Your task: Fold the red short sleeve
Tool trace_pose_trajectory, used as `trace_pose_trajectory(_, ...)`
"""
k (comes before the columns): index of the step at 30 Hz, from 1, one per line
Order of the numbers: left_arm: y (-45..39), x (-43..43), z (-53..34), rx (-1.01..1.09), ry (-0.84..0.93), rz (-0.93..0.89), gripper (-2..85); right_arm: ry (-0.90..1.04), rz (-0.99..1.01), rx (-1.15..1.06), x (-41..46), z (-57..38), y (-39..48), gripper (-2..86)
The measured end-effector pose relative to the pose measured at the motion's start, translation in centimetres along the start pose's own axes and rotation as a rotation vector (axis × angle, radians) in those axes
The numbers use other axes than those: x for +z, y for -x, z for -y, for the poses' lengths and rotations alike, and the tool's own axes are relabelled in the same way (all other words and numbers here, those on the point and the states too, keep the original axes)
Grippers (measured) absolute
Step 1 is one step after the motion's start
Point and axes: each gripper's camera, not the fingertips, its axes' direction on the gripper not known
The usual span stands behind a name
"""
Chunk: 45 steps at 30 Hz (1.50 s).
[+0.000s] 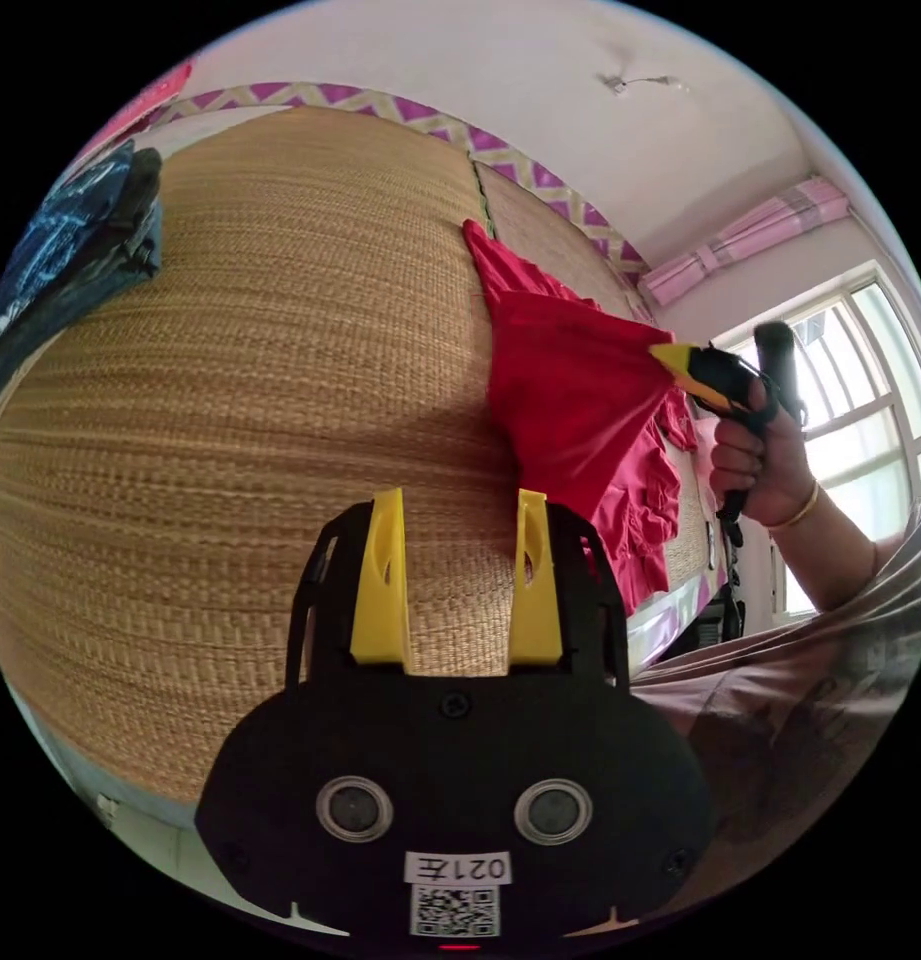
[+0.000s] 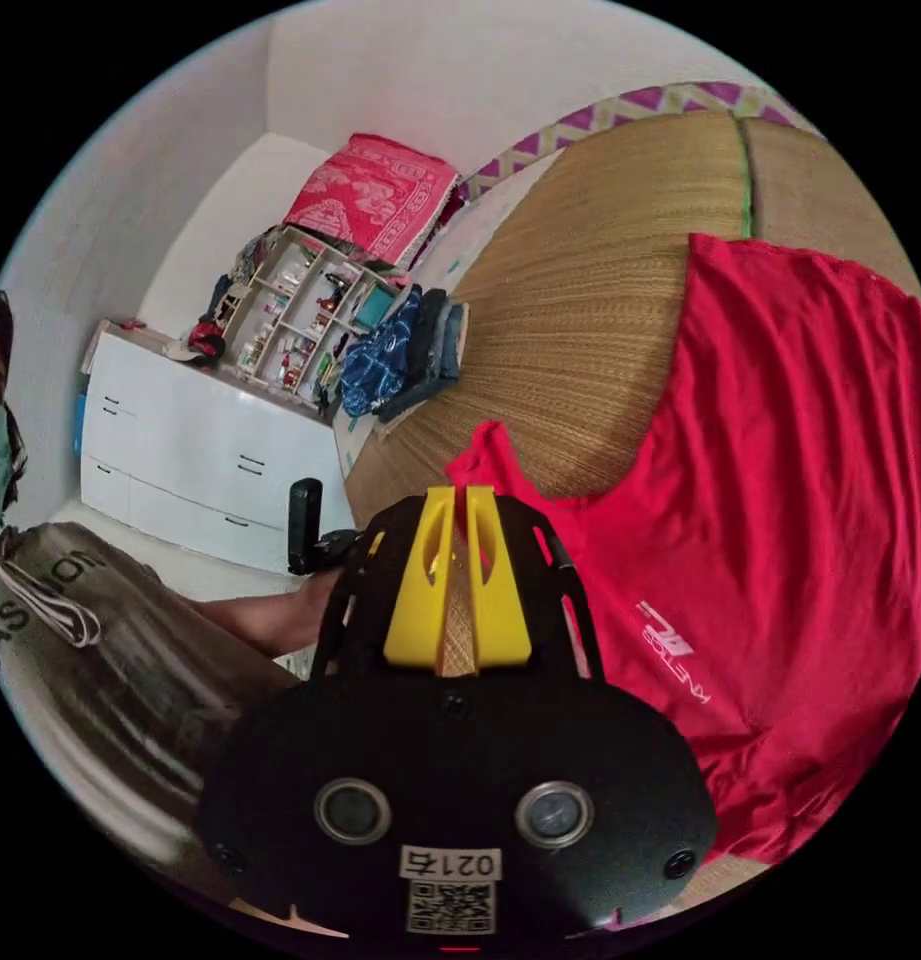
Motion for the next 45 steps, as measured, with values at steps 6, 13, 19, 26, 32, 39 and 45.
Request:
trace_pose_trajectory(6,-0.5,0.0,2.1,0.05,0.043,-0.018,14.8,-0.23,-0.067,0.329,-5.0,-8.9,-7.1,1.7)
trace_pose_trajectory(13,0.0,-0.5,4.5,0.076,0.093,-0.021,14.7,-0.177,-0.053,0.66,-3.3,-16.1,-14.5,3.8)
trace_pose_trajectory(19,-0.8,-1.0,6.7,0.173,0.12,-0.022,14.7,-0.035,-0.257,0.183,-1.6,-11.5,-5.1,0.8)
trace_pose_trajectory(26,-6.5,4.0,9.3,0.324,0.189,-0.076,14.9,0.211,-0.38,-0.085,8.7,-4.4,-4.1,-0.4)
trace_pose_trajectory(32,-7.3,5.8,9.4,0.348,0.248,0.01,12.1,0.205,-0.378,-0.014,9.9,-5.5,-4.4,-0.4)
trace_pose_trajectory(39,-5.8,2.8,9.3,0.339,0.297,0.018,1.0,0.153,-0.326,-0.015,9.1,-10.3,-2.8,-0.2)
trace_pose_trajectory(45,-2.7,-0.9,9.6,0.29,0.334,-0.041,0.4,0.098,-0.312,0.05,7.6,-14.5,-3.7,1.4)
